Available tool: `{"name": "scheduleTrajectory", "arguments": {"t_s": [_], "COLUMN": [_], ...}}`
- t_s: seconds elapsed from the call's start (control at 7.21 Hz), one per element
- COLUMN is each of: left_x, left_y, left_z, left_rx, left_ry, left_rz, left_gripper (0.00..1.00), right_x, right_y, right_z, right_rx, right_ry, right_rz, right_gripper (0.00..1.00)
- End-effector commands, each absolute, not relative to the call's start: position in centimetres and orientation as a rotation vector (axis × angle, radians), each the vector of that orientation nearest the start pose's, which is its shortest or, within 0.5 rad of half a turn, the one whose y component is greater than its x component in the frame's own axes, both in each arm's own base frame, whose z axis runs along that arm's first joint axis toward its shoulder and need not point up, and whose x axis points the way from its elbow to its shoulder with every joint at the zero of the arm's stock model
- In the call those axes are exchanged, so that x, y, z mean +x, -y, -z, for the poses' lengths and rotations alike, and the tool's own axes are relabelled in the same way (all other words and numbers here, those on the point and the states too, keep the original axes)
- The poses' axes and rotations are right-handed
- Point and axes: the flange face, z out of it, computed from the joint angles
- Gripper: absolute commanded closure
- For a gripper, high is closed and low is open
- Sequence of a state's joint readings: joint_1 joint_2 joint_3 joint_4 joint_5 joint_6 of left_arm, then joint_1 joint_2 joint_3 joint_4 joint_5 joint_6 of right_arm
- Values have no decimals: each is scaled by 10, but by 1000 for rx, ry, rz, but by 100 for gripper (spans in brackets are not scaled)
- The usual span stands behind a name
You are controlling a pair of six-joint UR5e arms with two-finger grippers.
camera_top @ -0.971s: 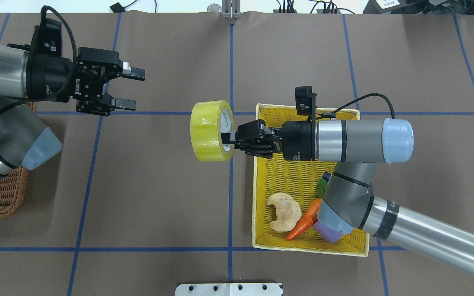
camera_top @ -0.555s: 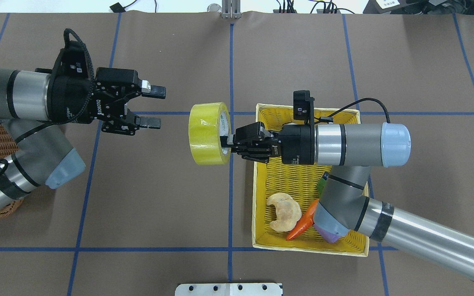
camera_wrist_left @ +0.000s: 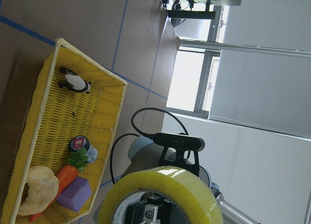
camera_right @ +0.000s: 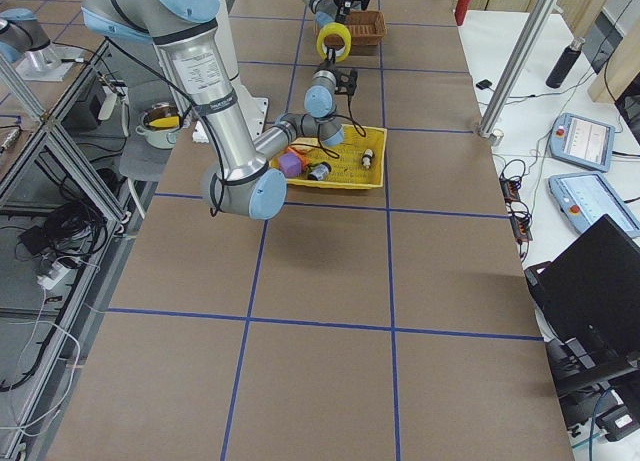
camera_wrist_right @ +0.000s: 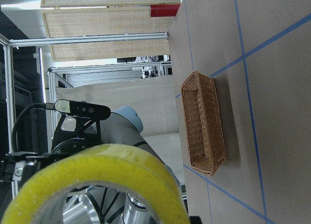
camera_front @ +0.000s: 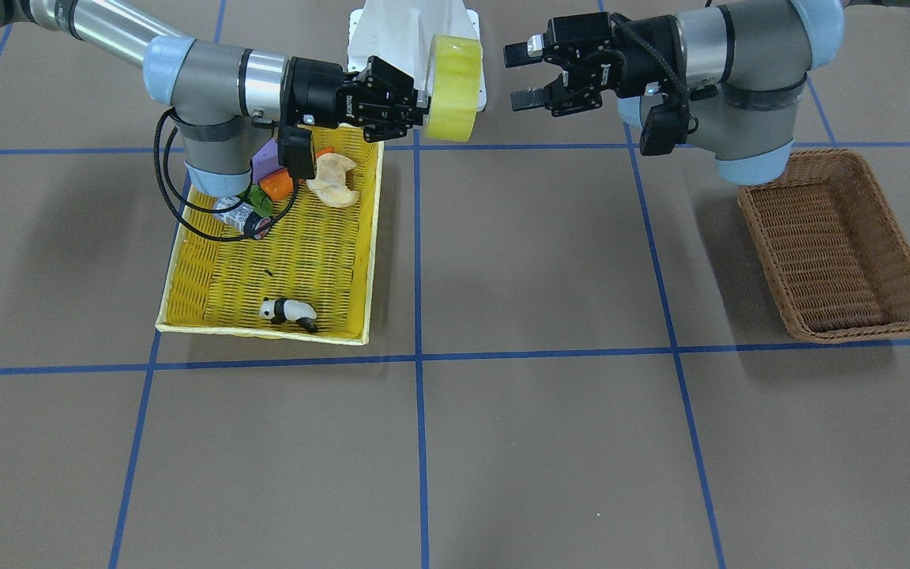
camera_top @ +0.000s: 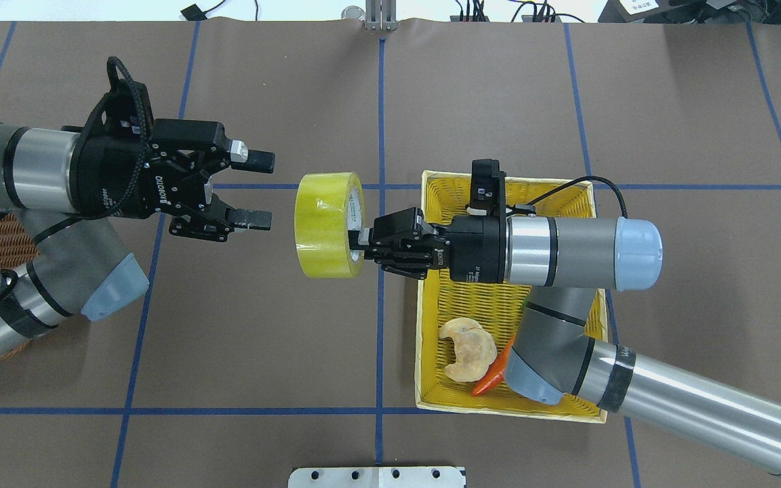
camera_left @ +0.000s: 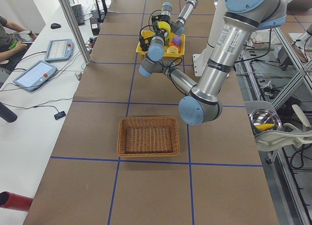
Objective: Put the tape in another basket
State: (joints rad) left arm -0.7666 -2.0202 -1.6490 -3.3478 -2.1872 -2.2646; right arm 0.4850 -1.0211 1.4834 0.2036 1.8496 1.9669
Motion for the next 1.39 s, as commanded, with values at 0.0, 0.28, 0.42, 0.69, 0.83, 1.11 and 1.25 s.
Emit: {"name": "scheduleTrajectory", "arguments": {"t_s": [0.0,0.28,0.42,0.69,0.83,1.11,1.25], "left_x": [321,334,337,335,334,332,331], "left_y": [414,400,398,396,395,395,396], "left_z": [-208,-208,-208,-205,-204,-203,-203], "left_rx": [-203,-200,-203,-203,-206,-203,-197], "left_ry": [-2172,-2273,-2282,-2288,-2291,-2311,-2320], "left_rz": [119,121,123,118,116,122,134], "left_gripper": [3,11,11,12,26,57,78], "right_x": [-478,-480,-480,-481,-483,-486,-486], "right_y": [358,357,357,353,350,347,346], "right_z": [-206,-200,-198,-198,-197,-197,-196], "right_rx": [-66,-120,-119,-123,-129,-135,-136], "right_ry": [2228,2241,2245,2273,2276,2277,2278], "right_rz": [-181,-216,-216,-244,-241,-244,-242], "right_gripper": [100,100,100,100,100,100,100]}}
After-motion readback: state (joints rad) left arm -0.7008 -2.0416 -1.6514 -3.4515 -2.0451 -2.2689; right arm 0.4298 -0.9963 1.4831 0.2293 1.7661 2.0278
